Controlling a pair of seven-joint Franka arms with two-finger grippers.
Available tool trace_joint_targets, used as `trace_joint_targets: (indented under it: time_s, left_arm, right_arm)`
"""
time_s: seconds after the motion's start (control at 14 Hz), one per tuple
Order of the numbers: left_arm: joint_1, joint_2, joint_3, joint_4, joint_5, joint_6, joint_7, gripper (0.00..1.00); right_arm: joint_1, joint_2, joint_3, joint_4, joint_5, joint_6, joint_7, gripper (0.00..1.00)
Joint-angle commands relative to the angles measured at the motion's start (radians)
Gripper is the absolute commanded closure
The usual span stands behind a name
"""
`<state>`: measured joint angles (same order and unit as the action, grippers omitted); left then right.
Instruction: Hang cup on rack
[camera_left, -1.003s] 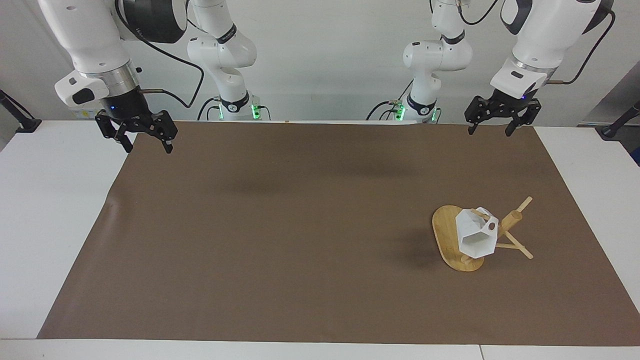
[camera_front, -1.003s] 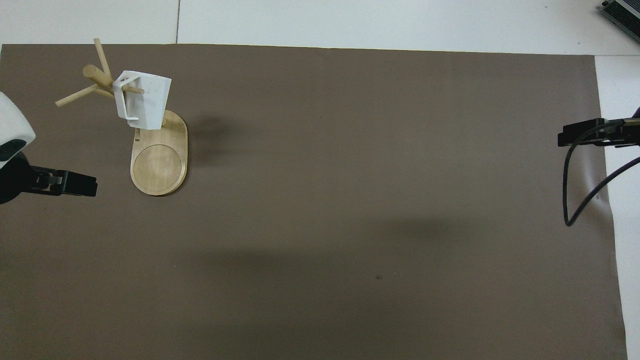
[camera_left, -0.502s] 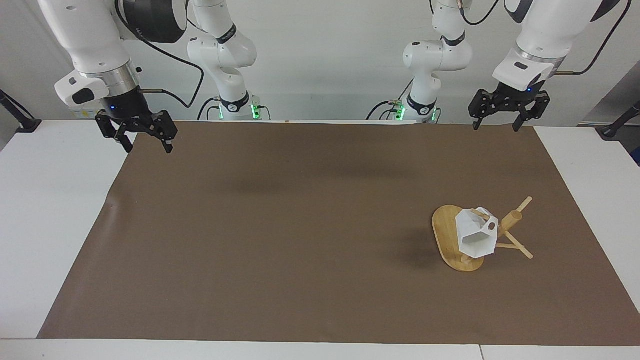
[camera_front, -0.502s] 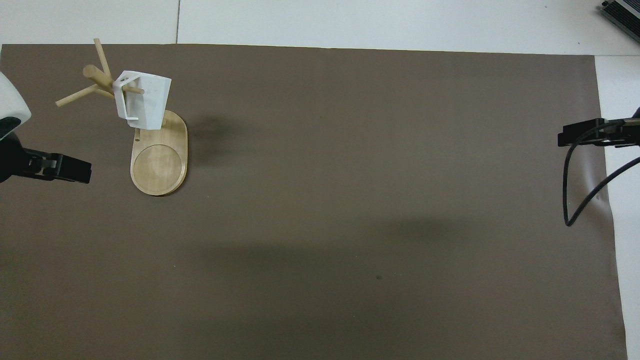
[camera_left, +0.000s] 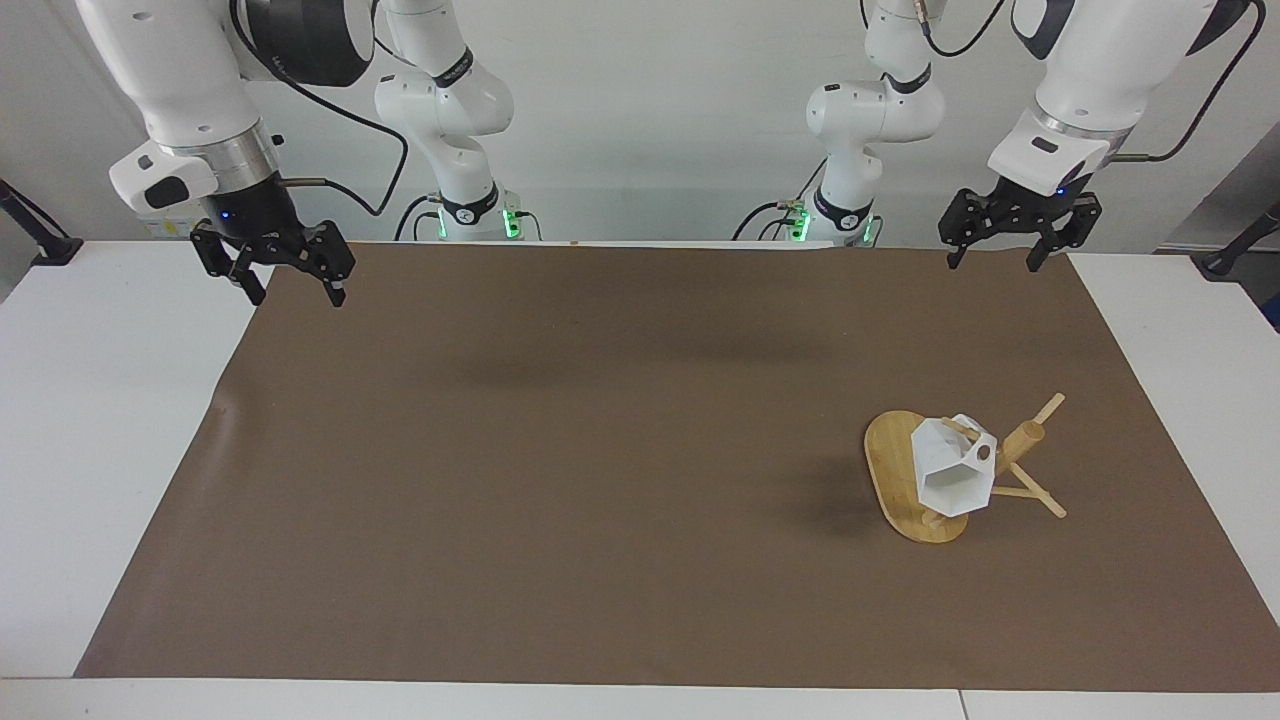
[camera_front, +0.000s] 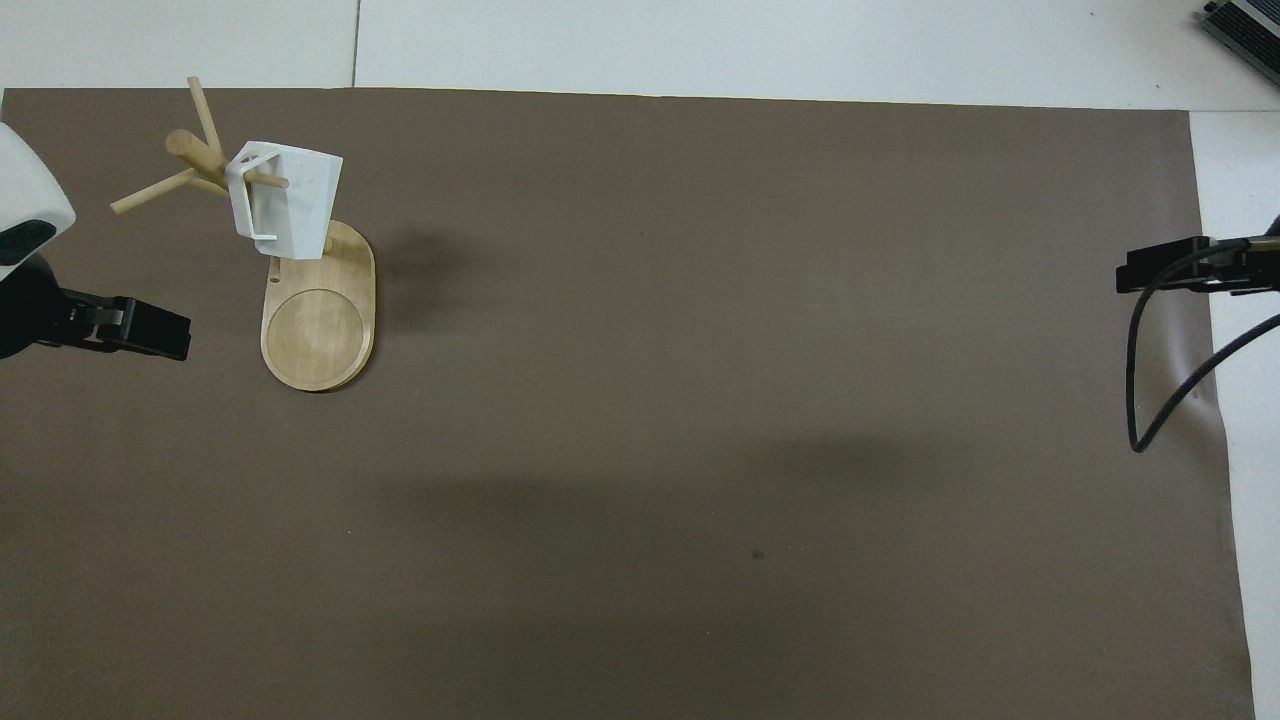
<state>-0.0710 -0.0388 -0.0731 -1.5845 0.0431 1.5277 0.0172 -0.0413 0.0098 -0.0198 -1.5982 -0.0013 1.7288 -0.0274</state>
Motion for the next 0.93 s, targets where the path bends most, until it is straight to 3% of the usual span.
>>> trace_joint_targets:
  time_s: [0.0,0.86]
  left_arm:
    - [0.005,0.002,0.001,0.005,-0.016,-0.021,0.000,0.00]
    - [0.025,-0.010,0.003,-0.029,-0.017,0.024,-0.002,0.00]
  right_arm:
    - [-0.006,-0.028,-0.005,-0.026,0.015,-0.035,0.012,0.00]
    - [-0.005,-0.031,0.003,-0.028,0.017,-0.064,0.014,0.00]
